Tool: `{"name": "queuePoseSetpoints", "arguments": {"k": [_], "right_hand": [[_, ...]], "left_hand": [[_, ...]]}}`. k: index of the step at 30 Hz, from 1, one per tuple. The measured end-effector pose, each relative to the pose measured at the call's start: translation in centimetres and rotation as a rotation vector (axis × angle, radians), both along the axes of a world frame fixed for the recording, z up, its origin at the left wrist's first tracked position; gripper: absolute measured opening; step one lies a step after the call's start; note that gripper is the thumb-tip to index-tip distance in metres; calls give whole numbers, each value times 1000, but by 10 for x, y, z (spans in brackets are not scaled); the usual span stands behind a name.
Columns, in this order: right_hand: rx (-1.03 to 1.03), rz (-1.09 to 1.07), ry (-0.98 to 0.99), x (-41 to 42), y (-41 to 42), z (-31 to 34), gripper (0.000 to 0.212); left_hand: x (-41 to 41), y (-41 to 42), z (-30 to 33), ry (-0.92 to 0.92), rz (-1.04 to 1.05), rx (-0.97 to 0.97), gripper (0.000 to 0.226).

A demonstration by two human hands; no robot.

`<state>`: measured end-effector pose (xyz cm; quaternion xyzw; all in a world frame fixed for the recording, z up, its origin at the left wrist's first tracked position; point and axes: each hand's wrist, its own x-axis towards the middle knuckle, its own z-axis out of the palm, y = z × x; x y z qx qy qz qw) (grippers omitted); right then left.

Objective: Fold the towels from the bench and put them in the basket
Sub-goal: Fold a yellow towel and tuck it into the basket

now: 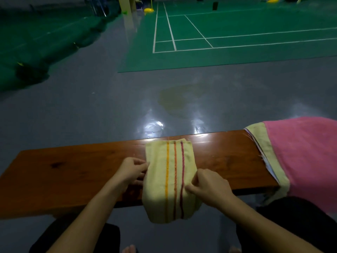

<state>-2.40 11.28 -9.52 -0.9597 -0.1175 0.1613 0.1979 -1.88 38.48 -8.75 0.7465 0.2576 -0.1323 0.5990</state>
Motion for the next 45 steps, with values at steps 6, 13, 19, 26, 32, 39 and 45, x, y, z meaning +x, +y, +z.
{"name": "queuePoseSetpoints", "arguments": {"k": [6,13,19,26,32,39,45], "right_hand": [[32,-63,-25,14,5,-10,24],[-33,-132,-171,32,23,-15,17],[-12,-224,-337,70,30,-26,15],[142,-214,-17,66,4,-3,31],[11,-40,96,24,-9,-2,26],[263,-178,133,25,-16,14,25],[157,-216,107,29,-13,8,20]], "left_hand": [[-7,-13,0,-79,48,19,6],[25,-15,-13,-227,234,248,6],[53,-15,-18,-306,150,483,5],[69,7,-20,-290,277,246,21],[-1,1,8,-7,-81,45,67],[-23,-9,-1,-139,-68,54,66],[-16,-20,-8,-190,-47,259,51]]}}
